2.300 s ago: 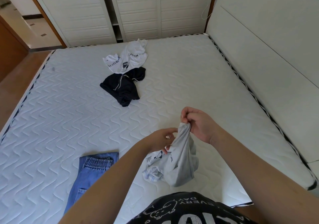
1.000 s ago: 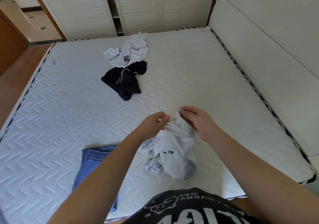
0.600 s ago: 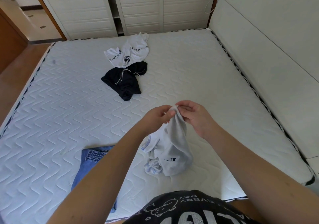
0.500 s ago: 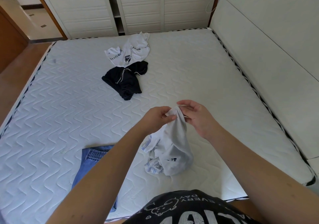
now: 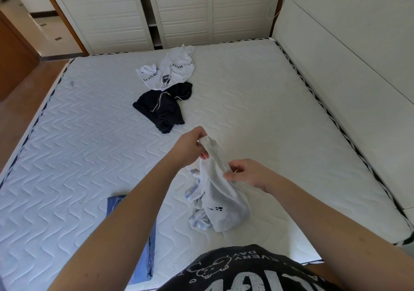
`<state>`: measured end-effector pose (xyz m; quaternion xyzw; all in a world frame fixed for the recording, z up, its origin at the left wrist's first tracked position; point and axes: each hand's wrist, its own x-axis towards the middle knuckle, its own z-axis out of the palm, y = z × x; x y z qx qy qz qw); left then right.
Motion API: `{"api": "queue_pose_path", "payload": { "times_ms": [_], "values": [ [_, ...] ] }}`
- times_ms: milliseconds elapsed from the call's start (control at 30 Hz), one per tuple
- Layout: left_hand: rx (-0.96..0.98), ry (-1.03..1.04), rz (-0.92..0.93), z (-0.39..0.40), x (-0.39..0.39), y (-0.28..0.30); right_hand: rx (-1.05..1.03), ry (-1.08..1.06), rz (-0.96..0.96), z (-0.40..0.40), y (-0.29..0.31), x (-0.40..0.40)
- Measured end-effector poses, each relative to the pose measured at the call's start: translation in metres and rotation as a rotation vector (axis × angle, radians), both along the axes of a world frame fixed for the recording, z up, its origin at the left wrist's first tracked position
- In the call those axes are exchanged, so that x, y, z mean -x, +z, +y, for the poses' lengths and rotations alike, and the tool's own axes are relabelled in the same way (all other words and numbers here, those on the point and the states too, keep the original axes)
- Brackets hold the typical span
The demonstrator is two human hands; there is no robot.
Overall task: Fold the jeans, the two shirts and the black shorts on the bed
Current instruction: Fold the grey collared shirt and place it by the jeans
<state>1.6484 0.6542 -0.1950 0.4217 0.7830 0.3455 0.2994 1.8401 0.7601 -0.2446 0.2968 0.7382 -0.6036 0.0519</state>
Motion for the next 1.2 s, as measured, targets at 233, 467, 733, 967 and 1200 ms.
{"api": "queue_pose_path", "payload": {
  "times_ms": [233,467,733,967,1200],
  "values": [
    [-0.069,0.051,0.084,0.003,0.013,0.008,0.019,-0.035,-0.101,0.003,-0.017,0.003],
    [-0.203,0.216,0.027,0.021,0.029,0.037,-0.301,0.134,-0.249,0.021,-0.032,-0.015],
    [-0.359,0.262,0.17,0.046,0.057,0.105,-0.671,0.308,-0.499,0.069,-0.013,-0.037],
    [-0.316,0.278,0.308,0.033,0.071,0.105,-0.672,0.158,-0.618,0.086,-0.02,-0.066],
    [0.08,0.06,0.516,0.003,0.082,0.06,-0.758,-0.025,-0.644,0.092,-0.033,-0.092]
  ]
}}
